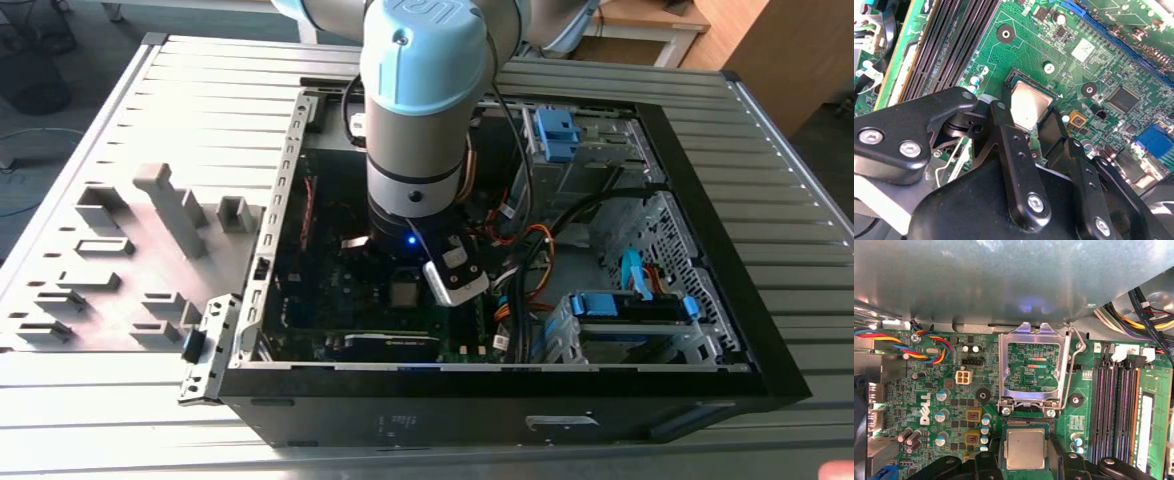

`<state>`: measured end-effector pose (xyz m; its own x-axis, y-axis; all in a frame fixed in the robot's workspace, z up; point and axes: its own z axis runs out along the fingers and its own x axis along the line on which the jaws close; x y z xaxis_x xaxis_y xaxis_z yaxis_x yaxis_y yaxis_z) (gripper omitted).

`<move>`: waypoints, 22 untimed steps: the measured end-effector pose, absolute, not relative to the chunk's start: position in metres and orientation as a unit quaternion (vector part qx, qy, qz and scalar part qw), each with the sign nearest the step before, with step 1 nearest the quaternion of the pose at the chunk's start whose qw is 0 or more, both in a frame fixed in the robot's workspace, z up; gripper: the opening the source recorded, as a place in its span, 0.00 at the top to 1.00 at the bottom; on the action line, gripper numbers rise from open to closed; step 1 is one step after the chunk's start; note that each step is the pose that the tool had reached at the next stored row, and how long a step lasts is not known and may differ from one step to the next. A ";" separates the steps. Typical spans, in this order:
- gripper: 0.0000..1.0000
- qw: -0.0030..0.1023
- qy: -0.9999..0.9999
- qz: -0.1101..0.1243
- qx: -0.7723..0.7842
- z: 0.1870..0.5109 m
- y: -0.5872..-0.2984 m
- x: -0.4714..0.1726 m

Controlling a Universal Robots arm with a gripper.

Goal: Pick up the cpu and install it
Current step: 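Place the cpu into insertion slot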

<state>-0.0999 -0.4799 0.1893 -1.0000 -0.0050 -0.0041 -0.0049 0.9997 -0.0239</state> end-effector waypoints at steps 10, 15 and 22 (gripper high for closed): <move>0.47 0.002 1.000 -0.012 -0.003 0.189 -0.480 -0.100; 0.47 0.002 1.000 -0.012 -0.003 0.189 -0.480 -0.100; 0.47 0.002 1.000 -0.012 -0.007 0.189 -0.482 -0.102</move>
<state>-0.1021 -0.4818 0.1892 -0.9999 -0.0143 -0.0043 -0.0142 0.9996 -0.0233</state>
